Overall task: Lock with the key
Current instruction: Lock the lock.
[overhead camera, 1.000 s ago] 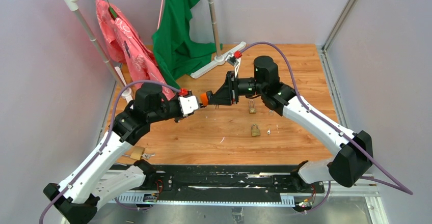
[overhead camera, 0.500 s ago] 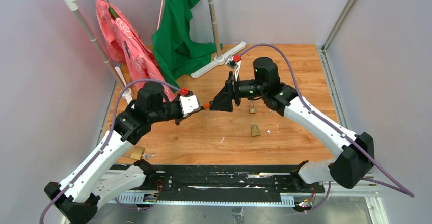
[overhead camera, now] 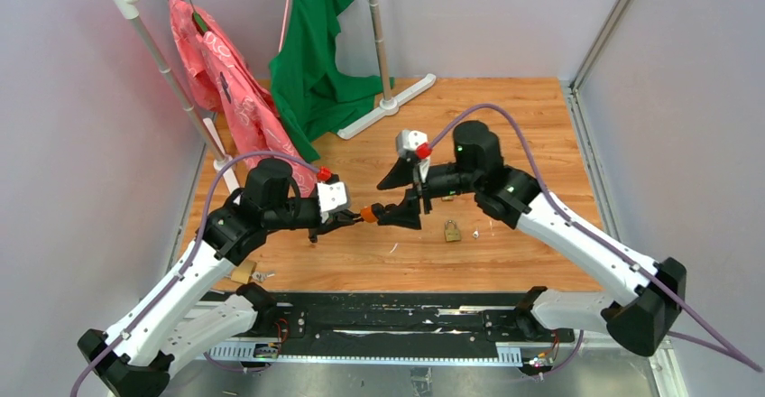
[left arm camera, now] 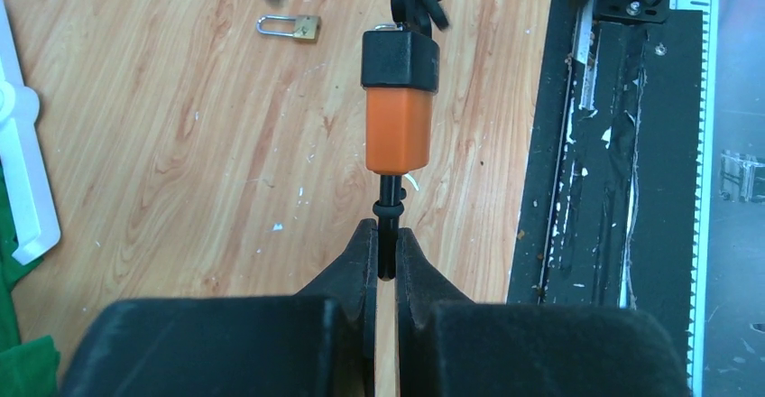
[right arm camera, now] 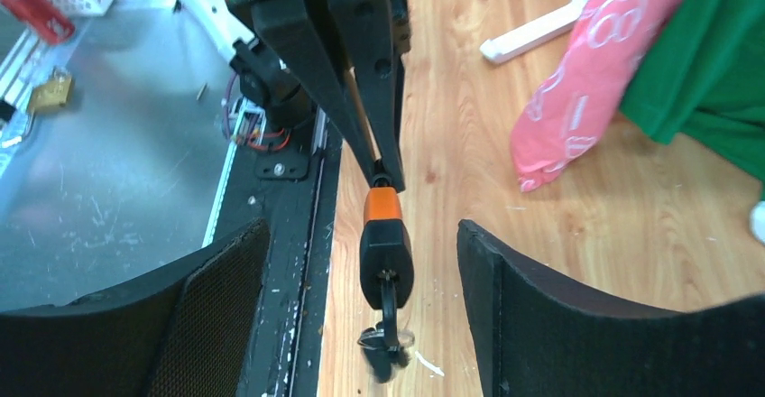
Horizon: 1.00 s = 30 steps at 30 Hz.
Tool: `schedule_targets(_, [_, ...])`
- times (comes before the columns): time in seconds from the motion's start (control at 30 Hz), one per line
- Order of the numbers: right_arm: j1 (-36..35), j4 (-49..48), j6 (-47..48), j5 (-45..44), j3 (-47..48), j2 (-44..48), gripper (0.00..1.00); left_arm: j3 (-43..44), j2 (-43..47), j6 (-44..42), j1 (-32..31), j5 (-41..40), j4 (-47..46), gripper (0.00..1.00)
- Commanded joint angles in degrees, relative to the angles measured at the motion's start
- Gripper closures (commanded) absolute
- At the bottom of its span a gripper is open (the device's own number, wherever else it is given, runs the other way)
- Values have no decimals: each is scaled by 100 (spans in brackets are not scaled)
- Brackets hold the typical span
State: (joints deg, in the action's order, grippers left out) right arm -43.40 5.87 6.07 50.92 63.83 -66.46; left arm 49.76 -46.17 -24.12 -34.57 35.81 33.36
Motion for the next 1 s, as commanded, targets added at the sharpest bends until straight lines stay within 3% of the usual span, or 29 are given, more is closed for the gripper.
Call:
schedule_targets(0.0, [-387, 497, 696, -265, 147, -388, 21, -65, 184, 132, 15, 167, -392, 100])
schedule_targets(0.07, [-415, 631, 702, -318, 229, -525, 23, -71, 224, 85, 17, 187, -381, 100])
schedule_targets(0.13, [-415, 768, 669, -418, 340, -632, 32, -60, 239, 23, 11, 190, -339, 100])
schedule_targets(0.27, [-417, 1113, 704, -449, 533, -799, 67, -51, 249, -42, 16, 154, -290, 100])
schedule_targets(0.33, [-422, 1221, 773, -521, 538, -817, 78, -28, 220, -80, 11, 186, -287, 100])
schedule_targets(0.4, [-416, 1220, 806, -547, 510, -781, 97, -5, 191, -84, 12, 202, -294, 100])
schedule_targets(0.5, [-404, 1197, 834, -589, 504, -650, 100, 37, 177, 22, 13, 201, -291, 98])
schedule_targets(0.53, [-375, 1190, 842, -621, 514, -574, 100, 46, 192, 116, 15, 259, -315, 80])
schedule_targets(0.57, [-276, 1178, 847, -538, 516, -492, 100, 76, 221, 263, 17, 289, -329, 52])
schedule_targets(0.6, [-205, 1120, 821, -438, 508, -385, 100, 143, 243, 279, 24, 336, -267, 36])
schedule_targets(0.63, [-13, 1026, 756, -61, 491, -280, 100, 245, 251, 149, 24, 381, -113, 29])
schedule_targets(0.7, [302, 633, 515, 690, 394, 1, 100, 446, 265, -84, 40, 407, 356, 23])
schedule_targets(0.8, [582, -297, 56, 1388, 58, 429, 100, 652, 344, 158, 130, 542, 303, 21])
schedule_targets(0.97, [604, -1522, -806, 1549, -182, 621, 100, 580, 488, 1734, 131, 815, -1733, 22])
